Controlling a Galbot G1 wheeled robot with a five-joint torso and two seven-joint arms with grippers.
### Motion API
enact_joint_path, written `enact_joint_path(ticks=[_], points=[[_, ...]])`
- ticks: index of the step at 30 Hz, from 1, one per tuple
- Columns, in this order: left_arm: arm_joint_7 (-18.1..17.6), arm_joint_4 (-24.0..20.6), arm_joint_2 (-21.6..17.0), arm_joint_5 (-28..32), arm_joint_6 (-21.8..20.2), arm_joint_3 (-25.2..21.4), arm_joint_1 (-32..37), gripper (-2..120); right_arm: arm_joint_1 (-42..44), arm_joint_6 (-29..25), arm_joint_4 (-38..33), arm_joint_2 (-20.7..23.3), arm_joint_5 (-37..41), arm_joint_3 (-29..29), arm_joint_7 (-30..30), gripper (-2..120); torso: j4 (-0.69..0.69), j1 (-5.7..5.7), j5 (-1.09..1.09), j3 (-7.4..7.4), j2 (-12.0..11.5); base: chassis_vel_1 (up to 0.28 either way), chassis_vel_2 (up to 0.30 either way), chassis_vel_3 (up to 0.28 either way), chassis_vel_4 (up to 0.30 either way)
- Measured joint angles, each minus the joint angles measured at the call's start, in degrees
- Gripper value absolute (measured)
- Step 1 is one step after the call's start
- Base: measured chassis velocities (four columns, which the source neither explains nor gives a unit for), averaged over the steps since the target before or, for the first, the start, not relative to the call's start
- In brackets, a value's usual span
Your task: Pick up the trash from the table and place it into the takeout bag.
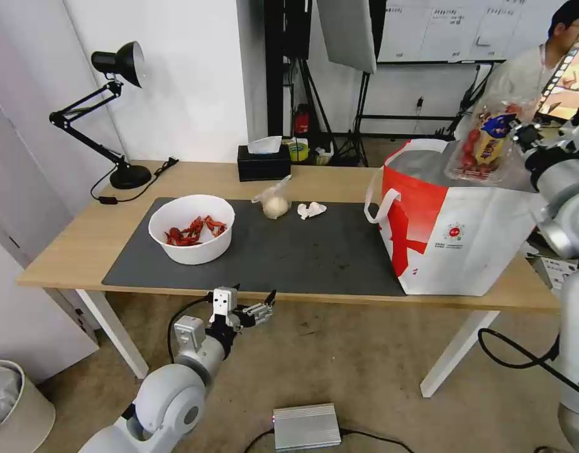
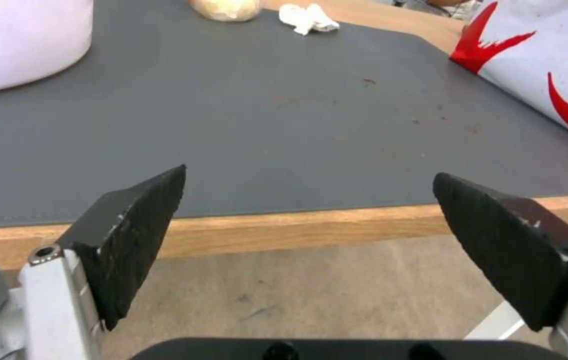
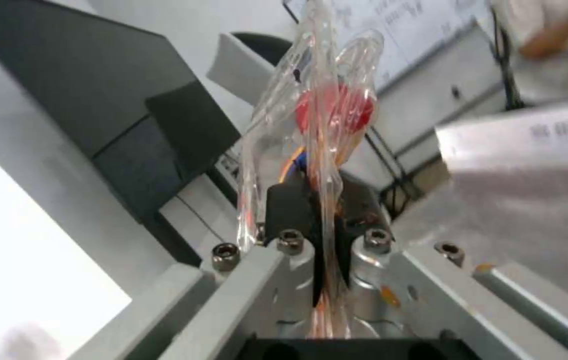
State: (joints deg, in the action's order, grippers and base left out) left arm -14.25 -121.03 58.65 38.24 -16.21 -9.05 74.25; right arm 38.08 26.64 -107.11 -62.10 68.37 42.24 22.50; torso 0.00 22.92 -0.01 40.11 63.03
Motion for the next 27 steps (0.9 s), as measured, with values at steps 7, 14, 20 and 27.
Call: enact_joint_path(ticks=[7, 14, 20, 27], points=[[-0.02, -0.12, 0.0, -0.03, 0.03, -0.11, 0.11, 100, 0.66, -3.07, 0.78, 0.17, -9.58, -1.27, -7.16, 2, 0.0, 0.0, 0.0, 0.0, 0.0, 0.0, 0.0, 0.0, 0.0], [-0.02, -0.12, -0.01, -0.01, 0.05, 0.0, -0.2, 100, 2.01, -3.9, 0.79, 0.19, -11.98, -1.47, -8.55, 2, -0.01, 0.0, 0.01, 0.0, 0.0, 0.0, 0.0, 0.0, 0.0], [-0.02, -0.14, -0.1, 0.0, 0.06, 0.13, -0.33, 100, 2.83, -3.36, -0.29, -0.29, -8.64, -1.04, -6.39, 2, 0.0, 0.0, 0.0, 0.0, 0.0, 0.0, 0.0, 0.0, 0.0], [-0.02, -0.5, -0.38, 0.03, 0.06, 0.01, -0.09, 100, 4.23, -2.2, -1.67, -0.92, -5.06, -0.1, -3.98, 2, 0.0, 0.0, 0.01, 0.0, 0.0, 0.0, 0.0, 0.0, 0.0]])
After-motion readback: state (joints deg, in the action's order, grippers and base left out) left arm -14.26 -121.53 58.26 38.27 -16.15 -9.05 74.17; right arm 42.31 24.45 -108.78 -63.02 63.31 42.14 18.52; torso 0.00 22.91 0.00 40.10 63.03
